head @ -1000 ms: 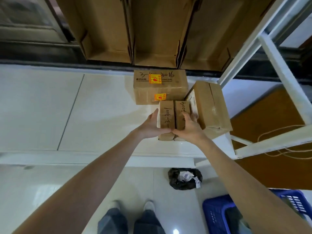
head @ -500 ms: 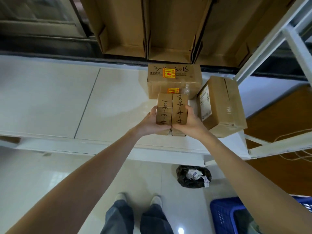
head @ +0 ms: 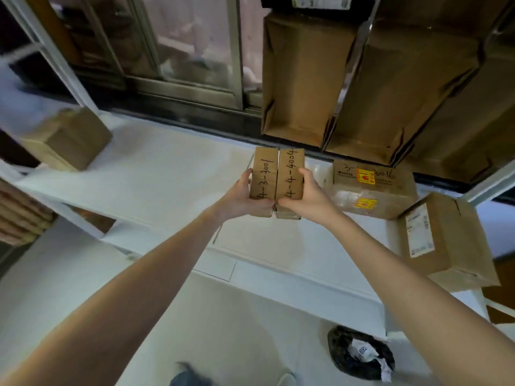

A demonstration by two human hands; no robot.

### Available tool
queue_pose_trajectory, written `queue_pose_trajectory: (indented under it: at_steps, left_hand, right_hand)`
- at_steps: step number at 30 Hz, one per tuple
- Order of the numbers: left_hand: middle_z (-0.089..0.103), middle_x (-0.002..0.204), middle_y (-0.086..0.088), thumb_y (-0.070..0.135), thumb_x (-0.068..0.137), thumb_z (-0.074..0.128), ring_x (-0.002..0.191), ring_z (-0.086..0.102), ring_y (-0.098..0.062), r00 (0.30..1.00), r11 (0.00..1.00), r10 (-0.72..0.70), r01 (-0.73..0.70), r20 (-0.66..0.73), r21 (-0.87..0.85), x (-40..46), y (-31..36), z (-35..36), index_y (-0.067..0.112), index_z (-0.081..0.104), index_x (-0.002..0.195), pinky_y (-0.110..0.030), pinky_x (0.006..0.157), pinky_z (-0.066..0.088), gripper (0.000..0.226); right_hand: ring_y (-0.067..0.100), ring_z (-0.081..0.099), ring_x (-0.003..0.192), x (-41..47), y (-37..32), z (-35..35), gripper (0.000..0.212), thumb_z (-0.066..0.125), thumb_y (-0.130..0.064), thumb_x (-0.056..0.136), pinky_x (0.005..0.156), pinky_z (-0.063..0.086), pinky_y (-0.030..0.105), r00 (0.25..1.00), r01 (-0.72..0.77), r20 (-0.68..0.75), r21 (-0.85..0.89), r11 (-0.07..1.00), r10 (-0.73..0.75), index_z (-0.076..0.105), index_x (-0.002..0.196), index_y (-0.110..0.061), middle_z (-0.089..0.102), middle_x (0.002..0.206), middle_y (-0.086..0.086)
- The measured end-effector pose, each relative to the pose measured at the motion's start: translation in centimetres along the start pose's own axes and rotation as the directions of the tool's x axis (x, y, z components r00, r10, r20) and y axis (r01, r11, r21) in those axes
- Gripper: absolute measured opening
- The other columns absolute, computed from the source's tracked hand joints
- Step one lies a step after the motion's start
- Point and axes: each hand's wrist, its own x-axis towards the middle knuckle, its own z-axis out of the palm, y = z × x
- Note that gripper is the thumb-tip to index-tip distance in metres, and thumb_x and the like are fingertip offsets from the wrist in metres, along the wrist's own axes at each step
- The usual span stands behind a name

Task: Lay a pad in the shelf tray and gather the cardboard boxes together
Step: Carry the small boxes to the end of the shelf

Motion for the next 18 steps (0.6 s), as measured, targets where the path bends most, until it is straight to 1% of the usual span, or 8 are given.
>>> queue_pose_trajectory:
  at_steps: [1,3,6,10,12,14,15,18]
  left_hand:
    - [0.037,0.144,-0.005,0.019,0.082,0.071,0.116,0.045,-0.012,1.0,1.0,0.001,-0.001,-0.017,-0.006,-0.5,-0.6,-2.0,0.014,0.009,0.147,-0.022,0.089,0.042,0.089]
    - [0.037,0.145,-0.005,0.019,0.083,0.069,0.117,0.045,-0.012,0.999,1.0,0.004,-0.004,-0.053,-0.005,-1.6,-2.1,-6.1,0.014,0.01,0.146,-0.022,0.088,0.043,0.087]
    - [0.036,0.146,-0.004,0.019,0.084,0.068,0.127,0.045,-0.021,0.994,1.0,-0.002,0.002,-0.106,-0.004,-3.2,-4.6,-12.2,0.015,0.008,0.147,-0.025,0.088,0.044,0.087]
    - [0.035,0.148,-0.003,0.022,0.084,0.069,0.13,0.044,-0.024,0.987,1.0,0.0,0.005,-0.159,0.03,-5.1,-8.2,-20.1,0.016,0.003,0.148,-0.027,0.09,0.044,0.093]
    - [0.036,0.148,-0.004,0.023,0.082,0.07,0.128,0.045,-0.025,0.984,0.999,-0.002,0.009,-0.178,0.04,-5.9,-10.2,-23.7,0.016,0.004,0.148,-0.031,0.093,0.045,0.094]
    - [0.037,0.146,-0.004,0.022,0.08,0.072,0.126,0.047,-0.025,0.98,0.999,-0.006,0.015,-0.201,0.043,-6.6,-12.1,-26.8,0.016,0.006,0.148,-0.033,0.093,0.047,0.095]
    - [0.037,0.146,-0.004,0.022,0.079,0.073,0.124,0.049,-0.024,0.977,0.999,-0.005,0.016,-0.214,0.051,-6.9,-13.1,-28.3,0.016,0.007,0.148,-0.032,0.091,0.049,0.096]
    - [0.035,0.145,-0.003,0.02,0.075,0.078,0.118,0.049,-0.018,0.977,0.998,-0.013,0.027,-0.214,0.062,-7.2,-16.2,-32.0,0.015,0.006,0.148,-0.019,0.079,0.049,0.103]
  right_hand:
    - [0.022,0.044,0.126,0.6,-1.7,1.3,0.089,0.07,-0.028,0.076,0.098,0.038,0.03,1.0,0.02,0.009,-0.015,1.0,-0.019,0.014,0.145,-0.023,0.042,0.14,0.006]
    - [0.023,0.043,0.127,1.8,-5.1,4.2,0.088,0.07,-0.03,0.075,0.102,0.041,0.036,0.998,0.043,0.035,-0.028,0.999,-0.042,0.015,0.144,-0.025,0.041,0.14,0.006]
    - [0.023,0.041,0.129,3.4,-10.0,9.0,0.088,0.072,-0.031,0.075,0.104,0.042,0.042,0.995,0.076,0.072,-0.024,0.997,-0.075,0.016,0.143,-0.028,0.039,0.142,0.004]
    - [0.022,0.041,0.129,5.2,-16.1,15.1,0.088,0.072,-0.03,0.075,0.103,0.042,0.042,0.989,0.103,0.103,-0.014,0.995,-0.101,0.016,0.142,-0.029,0.039,0.142,0.005]
    - [0.022,0.042,0.129,6.0,-18.7,18.0,0.086,0.072,-0.027,0.077,0.103,0.042,0.041,0.985,0.119,0.125,-0.001,0.993,-0.118,0.016,0.142,-0.028,0.039,0.141,0.005]
    - [0.022,0.042,0.128,6.8,-20.9,20.7,0.085,0.071,-0.026,0.078,0.102,0.042,0.04,0.982,0.125,0.144,0.005,0.992,-0.125,0.016,0.143,-0.026,0.04,0.141,0.006]
    - [0.022,0.043,0.128,7.2,-22.0,22.0,0.085,0.071,-0.025,0.078,0.102,0.042,0.039,0.979,0.13,0.155,0.008,0.992,-0.129,0.016,0.143,-0.024,0.041,0.14,0.006]
    - [0.022,0.043,0.128,8.8,-24.3,25.7,0.084,0.07,-0.024,0.079,0.098,0.042,0.036,0.972,0.134,0.197,0.0,0.991,-0.132,0.015,0.143,-0.022,0.041,0.139,0.005]
